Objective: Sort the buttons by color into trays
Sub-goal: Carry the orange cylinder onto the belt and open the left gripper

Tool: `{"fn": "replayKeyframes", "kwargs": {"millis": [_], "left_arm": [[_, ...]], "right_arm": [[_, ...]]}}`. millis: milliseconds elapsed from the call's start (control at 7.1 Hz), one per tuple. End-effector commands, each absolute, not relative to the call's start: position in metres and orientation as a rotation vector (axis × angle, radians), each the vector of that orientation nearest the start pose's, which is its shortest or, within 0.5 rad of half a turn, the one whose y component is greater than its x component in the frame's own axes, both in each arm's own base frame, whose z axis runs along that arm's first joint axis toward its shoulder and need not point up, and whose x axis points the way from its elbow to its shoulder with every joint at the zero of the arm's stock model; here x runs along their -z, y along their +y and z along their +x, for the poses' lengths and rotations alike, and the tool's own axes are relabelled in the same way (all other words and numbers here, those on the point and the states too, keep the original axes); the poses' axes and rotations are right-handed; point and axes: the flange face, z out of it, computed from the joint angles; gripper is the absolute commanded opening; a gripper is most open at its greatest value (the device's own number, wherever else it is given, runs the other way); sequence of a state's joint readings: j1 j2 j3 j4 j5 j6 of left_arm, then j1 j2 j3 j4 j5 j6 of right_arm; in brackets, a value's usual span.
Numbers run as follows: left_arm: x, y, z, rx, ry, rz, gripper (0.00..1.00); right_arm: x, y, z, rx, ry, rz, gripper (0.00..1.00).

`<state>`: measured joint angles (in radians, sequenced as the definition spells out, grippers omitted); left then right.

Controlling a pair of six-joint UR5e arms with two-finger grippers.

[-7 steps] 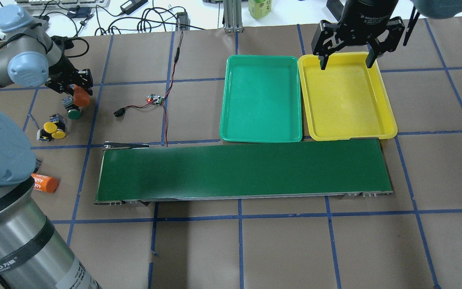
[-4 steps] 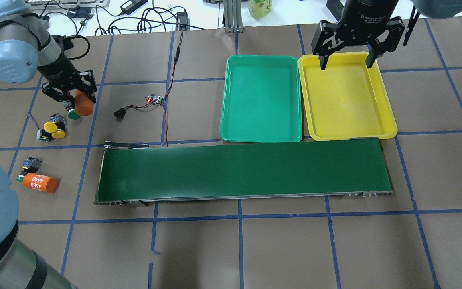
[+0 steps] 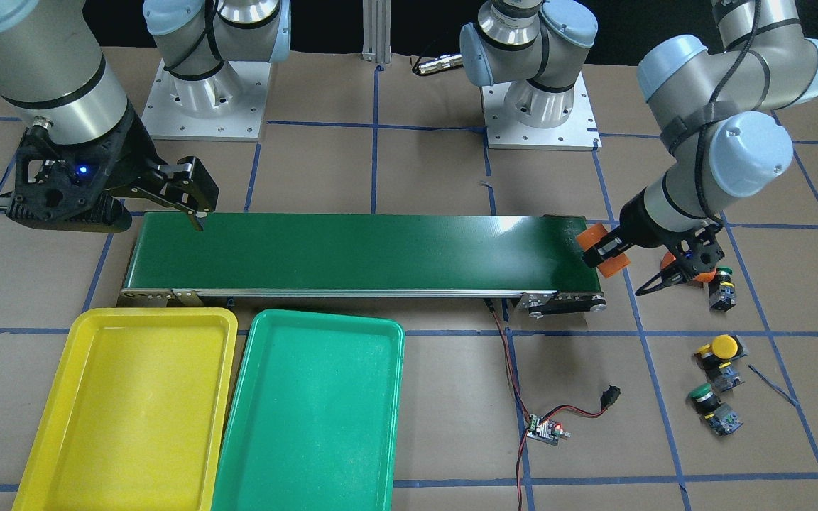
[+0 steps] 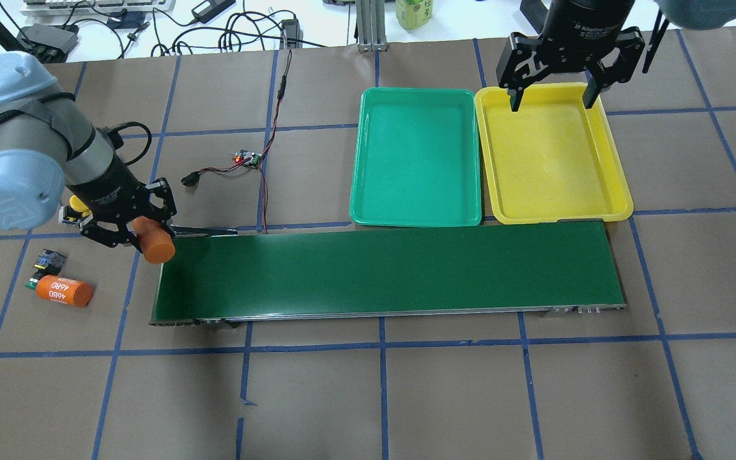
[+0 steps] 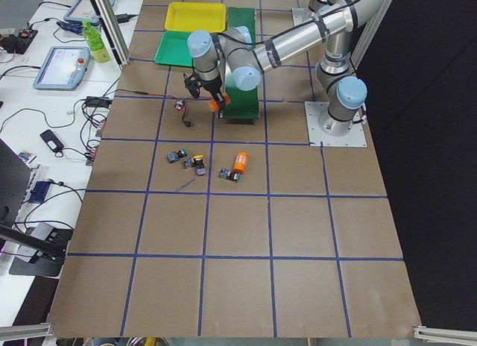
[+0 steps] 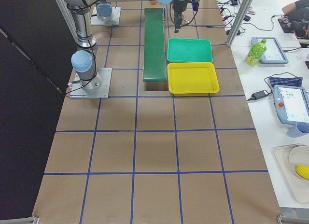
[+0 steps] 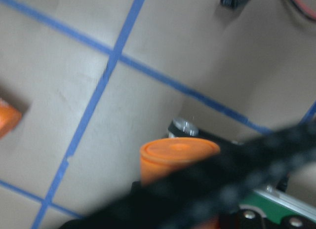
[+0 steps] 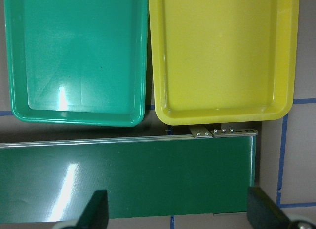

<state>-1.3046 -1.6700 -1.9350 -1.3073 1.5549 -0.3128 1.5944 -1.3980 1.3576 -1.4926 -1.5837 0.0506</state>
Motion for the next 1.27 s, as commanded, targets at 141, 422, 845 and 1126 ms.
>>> {"fn": "replayKeyframes", "kwargs": {"millis": [141, 422, 845, 1126], "left_arm": [[-0.269, -0.457, -0.053, -0.367, 2.885, -1.11, 0.06], [-0.259, -0.473, -0.057, -0.256, 2.886, -1.161, 0.34], [-0.247, -0.478, -0.064, -0.264, 2.851, -1.23, 0.95], [-0.254, -0.473, -0.073, -0.255, 2.857, -1.198, 1.0]], "right_arm": [[-0.493, -0.558, 0.145, -0.062, 3.154, 0.041, 1.0], [-0.492, -0.558, 0.145, -0.065, 3.156, 0.041, 1.0], [-0.492, -0.558, 0.145, -0.065, 3.154, 0.041, 1.0], [-0.492, -0.558, 0.145, -0.065, 3.154, 0.043, 1.0]]}}
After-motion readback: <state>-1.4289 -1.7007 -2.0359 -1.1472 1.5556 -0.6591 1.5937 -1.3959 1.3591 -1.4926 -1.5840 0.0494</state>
